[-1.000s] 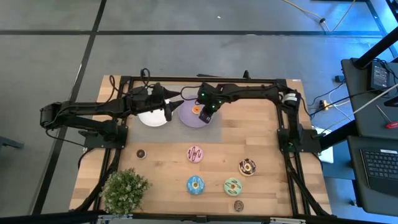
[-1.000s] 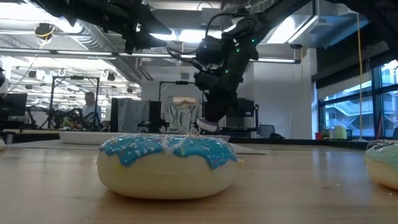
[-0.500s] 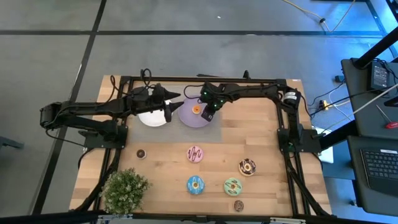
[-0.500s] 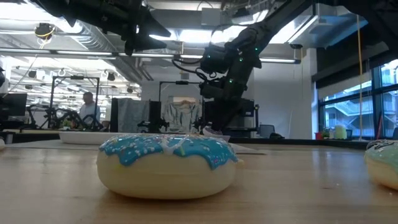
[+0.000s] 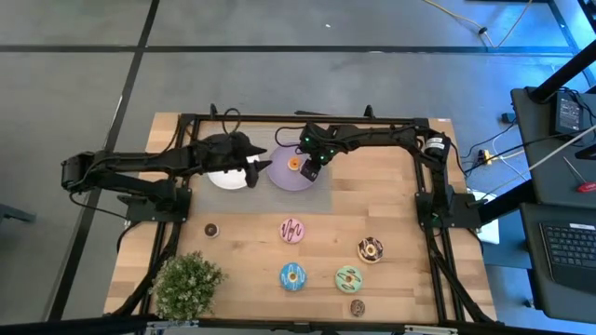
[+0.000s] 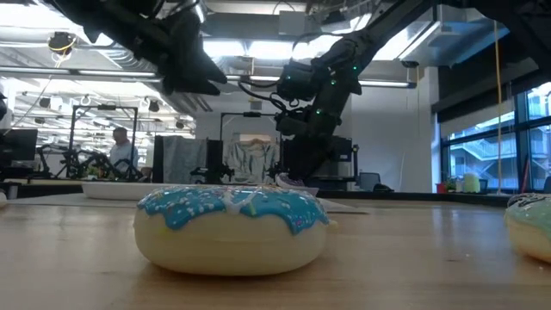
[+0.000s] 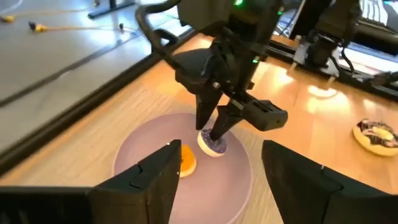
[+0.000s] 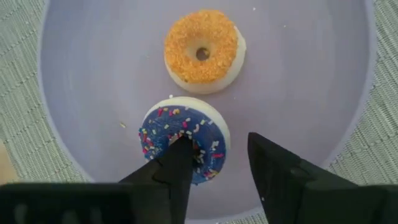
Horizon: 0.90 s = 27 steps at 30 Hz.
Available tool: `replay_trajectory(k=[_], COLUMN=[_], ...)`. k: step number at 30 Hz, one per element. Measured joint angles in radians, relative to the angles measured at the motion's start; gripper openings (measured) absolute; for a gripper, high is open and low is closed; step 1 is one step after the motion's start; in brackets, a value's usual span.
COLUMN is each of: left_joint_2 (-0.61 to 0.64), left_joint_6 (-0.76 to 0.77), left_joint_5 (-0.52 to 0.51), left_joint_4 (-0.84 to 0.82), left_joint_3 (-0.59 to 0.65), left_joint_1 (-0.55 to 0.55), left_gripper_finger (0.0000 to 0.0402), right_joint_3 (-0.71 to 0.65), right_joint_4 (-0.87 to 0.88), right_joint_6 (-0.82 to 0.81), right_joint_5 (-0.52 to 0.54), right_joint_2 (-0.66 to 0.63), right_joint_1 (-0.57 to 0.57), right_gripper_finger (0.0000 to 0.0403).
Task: Pick & Place donuts
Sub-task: Put the small blue donut on the purple plate
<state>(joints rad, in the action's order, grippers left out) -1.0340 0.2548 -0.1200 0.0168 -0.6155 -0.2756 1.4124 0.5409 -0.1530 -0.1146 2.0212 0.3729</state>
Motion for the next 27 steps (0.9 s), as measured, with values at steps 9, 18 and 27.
replay_trajectory(k=[9,18,27], left_joint_2=[-0.043,-0.322,-0.587], left_joint_6=[-0.051,-0.126,-0.138], left_joint_5=[-0.032,-0.144,-0.209], left_joint_4=[0.034,0.311,0.580], left_joint_3=[0.001,0.003,0.003], left_joint_1=[0.047,0.121,0.124], left_gripper_finger=[0.0219,0.0219,0.0219], right_joint_3=[0.000,0.000,0.000], right_joint_4=[-0.010,-0.015,-0.015], right_joint_6=[-0.012,-0.079,-0.084], right_joint_5=[0.032,0.021,0.006], right_joint_2=[0.000,0.000,0.000], right_joint_1=[0.000,0.000,0.002], right_gripper_finger=[0.0220,0.0226,0.0226])
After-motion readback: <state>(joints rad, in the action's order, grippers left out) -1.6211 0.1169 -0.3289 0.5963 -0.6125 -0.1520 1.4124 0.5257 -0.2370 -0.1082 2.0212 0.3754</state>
